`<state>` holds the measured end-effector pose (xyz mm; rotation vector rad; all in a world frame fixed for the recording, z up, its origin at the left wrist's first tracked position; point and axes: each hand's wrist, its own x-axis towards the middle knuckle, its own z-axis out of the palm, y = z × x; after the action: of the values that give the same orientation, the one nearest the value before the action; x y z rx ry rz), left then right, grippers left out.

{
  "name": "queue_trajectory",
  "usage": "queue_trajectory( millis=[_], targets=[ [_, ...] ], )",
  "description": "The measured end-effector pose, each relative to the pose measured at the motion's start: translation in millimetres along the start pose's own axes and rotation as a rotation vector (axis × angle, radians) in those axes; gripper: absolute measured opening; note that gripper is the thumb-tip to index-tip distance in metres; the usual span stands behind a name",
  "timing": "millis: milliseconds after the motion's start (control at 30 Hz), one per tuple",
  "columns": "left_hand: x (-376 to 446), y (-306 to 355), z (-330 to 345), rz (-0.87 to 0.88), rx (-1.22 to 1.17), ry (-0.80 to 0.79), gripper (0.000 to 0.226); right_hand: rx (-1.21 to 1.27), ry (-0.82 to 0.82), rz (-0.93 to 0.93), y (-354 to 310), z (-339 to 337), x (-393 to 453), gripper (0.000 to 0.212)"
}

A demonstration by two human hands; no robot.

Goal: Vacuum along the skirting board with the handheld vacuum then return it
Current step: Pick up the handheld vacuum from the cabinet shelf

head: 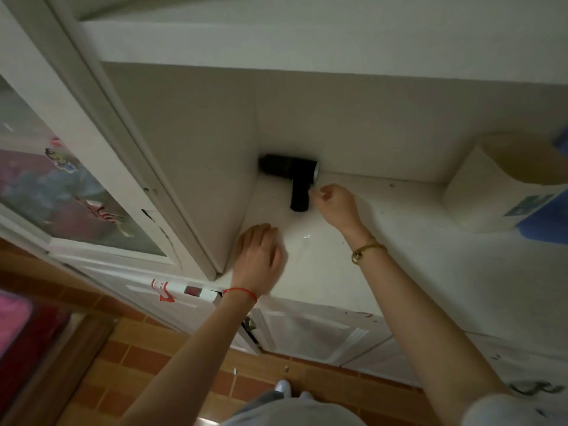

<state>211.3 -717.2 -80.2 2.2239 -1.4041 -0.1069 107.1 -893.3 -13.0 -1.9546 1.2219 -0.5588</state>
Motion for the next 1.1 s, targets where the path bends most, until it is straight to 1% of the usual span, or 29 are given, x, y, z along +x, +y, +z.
queue_trajectory(
  millis=[67, 100, 167, 333, 433, 533, 633, 733, 833, 967, 1100],
  targets=[
    [0.9, -1.2, 1.9, 0.0, -0.027, 0.028, 0.036, -0.006, -0.026, 0.028, -7.5, 12.5, 15.2, 0.035],
    [0.9, -1.6, 2.4, 0.004, -0.04, 0.039, 0.036, 0.004, -0.024, 0.036, -10.4, 19.1, 21.9, 0.039],
    [0.7, -2.0, 2.4, 0.007, -0.059, 0.06, 0.037, 0.019, -0.012, 0.066, -15.5, 31.1, 32.0, 0.052],
    [0.7, -2.3, 3.4, 0.014, -0.069, 0.091, 0.039, 0.011, 0.032, 0.174, -29.9, 49.4, 46.2, 0.054],
    [0.9, -3.7, 3.5, 0.009, -0.067, 0.091, 0.041, 0.022, 0.083, 0.209, -30.2, 53.1, 51.0, 0.047],
    [1.8, -5.1, 3.4, 0.011, -0.084, 0.088, 0.041, 0.095, 0.077, 0.245, -30.7, 50.2, 54.1, 0.03],
    [1.5, -6.1, 3.6, 0.018, -0.086, 0.084, 0.041, 0.172, 0.048, 0.29, -33.5, 41.2, 53.3, 0.029],
    [1.3, -6.7, 2.4, 0.042, -0.085, 0.094, 0.039, 0.313, 0.002, 0.324, -31.4, 34.8, 46.6, 0.031],
    [1.0, -6.0, 1.4, 0.051, -0.102, 0.1, 0.036, 0.552, -0.041, 0.353, -25.4, 28.9, 31.8, 0.026],
    [-0.2, -5.5, 1.2, 0.05, -0.121, 0.113, 0.032, 0.876, -0.131, 0.341, -26.6, 15.7, -1.5, 0.014],
    [-1.2, -6.4, 1.3, 0.044, -0.134, 0.09, 0.028, 1.142, -0.186, 0.36, -23.3, -0.5, -33.0, 0.013]
  ],
)
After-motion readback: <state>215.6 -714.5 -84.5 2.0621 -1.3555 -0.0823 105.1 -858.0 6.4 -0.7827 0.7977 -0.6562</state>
